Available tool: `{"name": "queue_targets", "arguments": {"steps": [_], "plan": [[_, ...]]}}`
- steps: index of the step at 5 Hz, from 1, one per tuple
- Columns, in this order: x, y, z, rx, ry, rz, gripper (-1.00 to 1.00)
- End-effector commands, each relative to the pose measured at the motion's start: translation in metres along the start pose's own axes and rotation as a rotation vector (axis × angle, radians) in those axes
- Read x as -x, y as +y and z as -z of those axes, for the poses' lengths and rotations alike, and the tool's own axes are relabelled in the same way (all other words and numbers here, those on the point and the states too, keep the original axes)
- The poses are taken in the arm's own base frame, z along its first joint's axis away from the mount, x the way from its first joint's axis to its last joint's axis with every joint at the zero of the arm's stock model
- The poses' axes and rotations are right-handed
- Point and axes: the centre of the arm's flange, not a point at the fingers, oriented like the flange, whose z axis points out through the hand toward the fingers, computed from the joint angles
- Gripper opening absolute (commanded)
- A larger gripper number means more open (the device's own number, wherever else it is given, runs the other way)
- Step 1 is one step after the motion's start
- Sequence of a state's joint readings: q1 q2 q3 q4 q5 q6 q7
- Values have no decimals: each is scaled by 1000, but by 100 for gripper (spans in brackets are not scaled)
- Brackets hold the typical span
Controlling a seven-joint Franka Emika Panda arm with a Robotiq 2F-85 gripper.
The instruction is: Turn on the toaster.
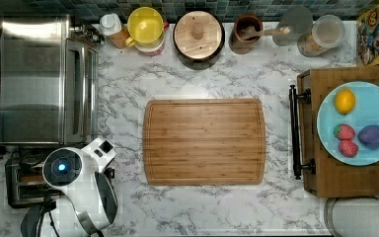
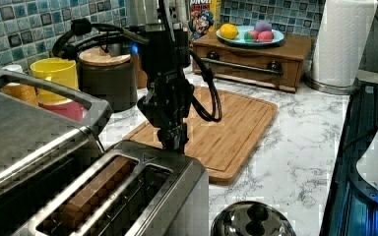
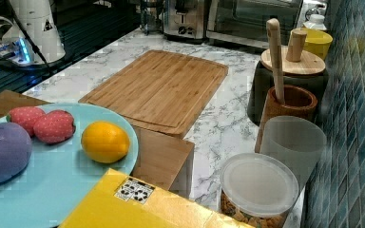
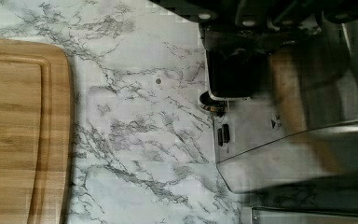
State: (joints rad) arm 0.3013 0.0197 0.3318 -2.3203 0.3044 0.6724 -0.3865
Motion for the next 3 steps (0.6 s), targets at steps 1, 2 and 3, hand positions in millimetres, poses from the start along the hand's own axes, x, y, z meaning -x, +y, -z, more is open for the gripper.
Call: {"name": "queue_targets", "arguments": {"steps": [1, 2, 3], "plan": [[-23, 60, -94, 0, -142, -154, -100], [-23, 83, -109, -48, -133, -199, -100], [-14, 102, -141, -59, -179, -196, -100]]}}
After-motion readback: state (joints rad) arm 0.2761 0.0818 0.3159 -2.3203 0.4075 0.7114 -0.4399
